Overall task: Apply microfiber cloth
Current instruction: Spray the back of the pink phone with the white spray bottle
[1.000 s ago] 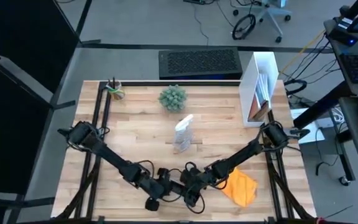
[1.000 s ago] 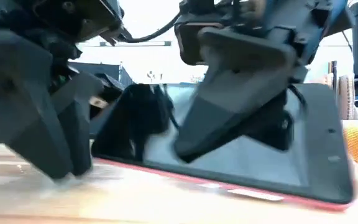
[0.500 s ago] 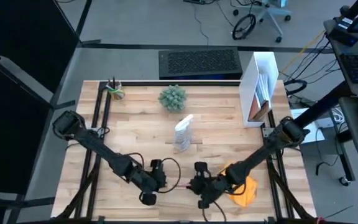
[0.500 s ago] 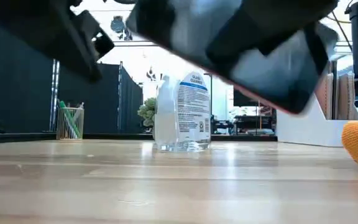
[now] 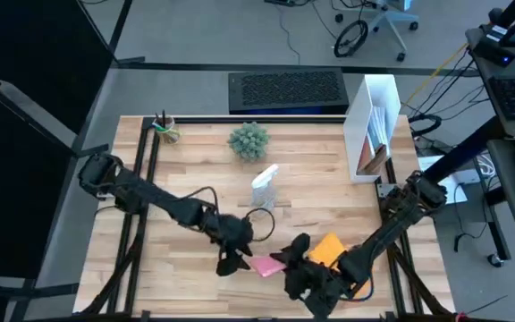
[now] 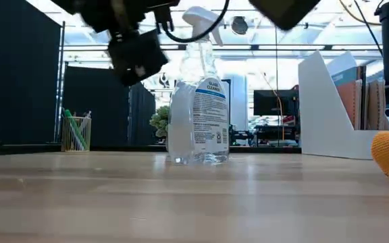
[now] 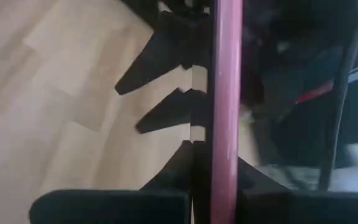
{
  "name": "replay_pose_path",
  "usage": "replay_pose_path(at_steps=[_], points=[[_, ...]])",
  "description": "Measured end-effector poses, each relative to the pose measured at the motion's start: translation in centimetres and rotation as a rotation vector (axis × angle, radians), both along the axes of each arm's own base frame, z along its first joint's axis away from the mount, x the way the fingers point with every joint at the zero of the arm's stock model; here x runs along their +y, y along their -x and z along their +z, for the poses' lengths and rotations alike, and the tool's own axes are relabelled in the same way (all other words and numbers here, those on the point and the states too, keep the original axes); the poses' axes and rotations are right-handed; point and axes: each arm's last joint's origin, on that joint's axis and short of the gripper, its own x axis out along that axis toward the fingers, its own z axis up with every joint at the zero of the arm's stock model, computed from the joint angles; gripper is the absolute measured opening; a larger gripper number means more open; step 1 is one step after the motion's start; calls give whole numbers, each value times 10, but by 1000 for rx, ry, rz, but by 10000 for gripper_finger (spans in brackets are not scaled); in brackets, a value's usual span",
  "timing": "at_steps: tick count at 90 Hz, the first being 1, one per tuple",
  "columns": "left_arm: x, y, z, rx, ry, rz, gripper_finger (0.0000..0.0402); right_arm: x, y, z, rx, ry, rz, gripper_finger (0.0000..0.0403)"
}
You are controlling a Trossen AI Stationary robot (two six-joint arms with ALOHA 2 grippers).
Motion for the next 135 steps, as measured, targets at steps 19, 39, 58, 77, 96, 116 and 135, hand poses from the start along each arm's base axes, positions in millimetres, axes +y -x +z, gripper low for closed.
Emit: replay_pose_path(at_steps=[19, 39, 58, 77, 96, 116, 135], points=[[15, -11, 13, -80, 160, -29, 247, 7, 9, 0, 18, 184, -3, 7], [27, -19, 29, -179, 305, -57, 247, 12, 15, 3, 30, 348, -32, 10], [37, -21, 31, -179, 332, -51, 247, 12, 17, 4, 52, 432, -39, 11], [44, -23, 36, -243, 320, -89, 247, 19, 22, -1, 91, 440, 33, 11], [43, -22, 34, -232, 317, -98, 247, 21, 24, 0, 83, 449, 30, 11], [40, -28, 24, -194, 343, -55, 247, 4, 6, -1, 163, 500, 44, 11], [31, -33, 15, -209, 357, -54, 245, -9, -9, -2, 211, 544, 46, 11]])
